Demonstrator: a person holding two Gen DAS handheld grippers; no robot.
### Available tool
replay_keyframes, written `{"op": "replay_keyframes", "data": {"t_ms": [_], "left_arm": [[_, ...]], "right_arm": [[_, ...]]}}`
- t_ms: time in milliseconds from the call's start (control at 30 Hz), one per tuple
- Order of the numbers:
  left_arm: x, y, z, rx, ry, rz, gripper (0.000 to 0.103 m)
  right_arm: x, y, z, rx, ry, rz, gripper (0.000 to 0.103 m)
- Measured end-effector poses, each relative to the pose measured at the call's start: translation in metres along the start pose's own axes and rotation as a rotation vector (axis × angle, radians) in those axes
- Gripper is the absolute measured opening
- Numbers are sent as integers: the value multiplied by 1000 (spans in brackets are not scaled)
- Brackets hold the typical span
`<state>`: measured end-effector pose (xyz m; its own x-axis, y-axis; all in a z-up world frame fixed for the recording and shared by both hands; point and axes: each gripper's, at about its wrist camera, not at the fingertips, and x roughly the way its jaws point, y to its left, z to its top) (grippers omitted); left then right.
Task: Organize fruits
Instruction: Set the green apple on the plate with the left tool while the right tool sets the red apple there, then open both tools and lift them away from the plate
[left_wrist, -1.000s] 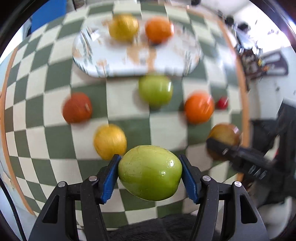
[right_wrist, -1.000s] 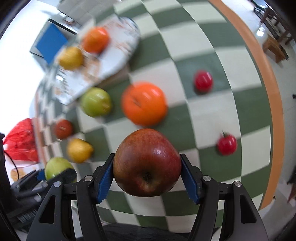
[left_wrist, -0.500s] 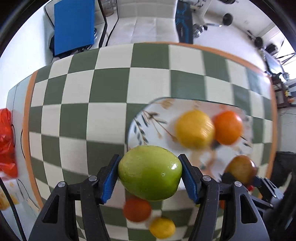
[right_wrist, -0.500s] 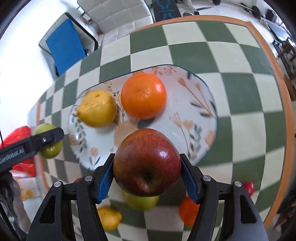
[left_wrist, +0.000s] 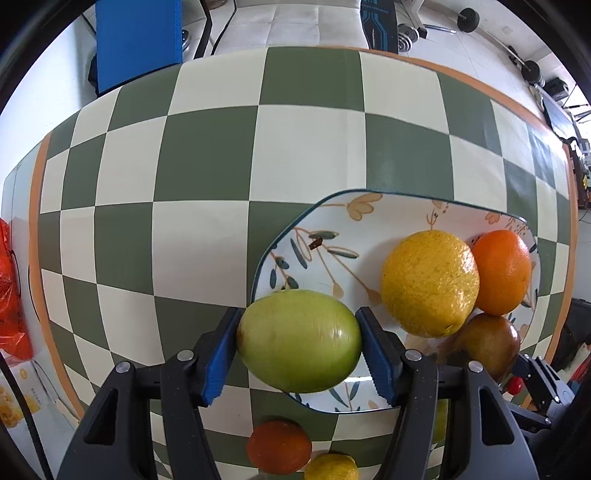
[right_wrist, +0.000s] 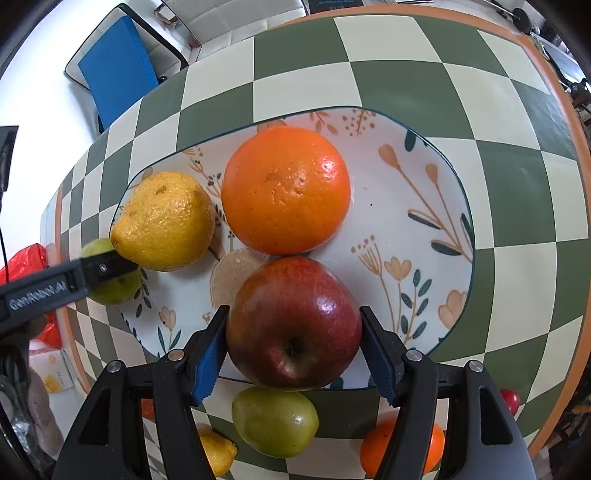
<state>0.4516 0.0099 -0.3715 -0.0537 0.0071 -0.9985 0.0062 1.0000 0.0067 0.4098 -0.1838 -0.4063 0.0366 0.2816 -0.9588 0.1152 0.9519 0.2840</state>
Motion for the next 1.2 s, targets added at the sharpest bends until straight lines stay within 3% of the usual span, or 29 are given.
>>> {"op": "replay_keyframes", "data": {"t_ms": [133, 300, 700, 1200], "left_arm": [[-4, -2, 3, 2, -23, -26, 67], [-23, -8, -2, 17, -81, -5, 89], [-85, -3, -60, -7, -261, 59, 91], [-149, -12, -163, 17, -424, 50, 91]], "right_arm": [[-6, -1, 3, 3, -7, 0, 85], [-24, -2, -4, -12, -29, -38, 93], [-97, 6, -49, -78, -201, -209, 97], [-183, 20, -127, -103, -360, -192, 97]]}}
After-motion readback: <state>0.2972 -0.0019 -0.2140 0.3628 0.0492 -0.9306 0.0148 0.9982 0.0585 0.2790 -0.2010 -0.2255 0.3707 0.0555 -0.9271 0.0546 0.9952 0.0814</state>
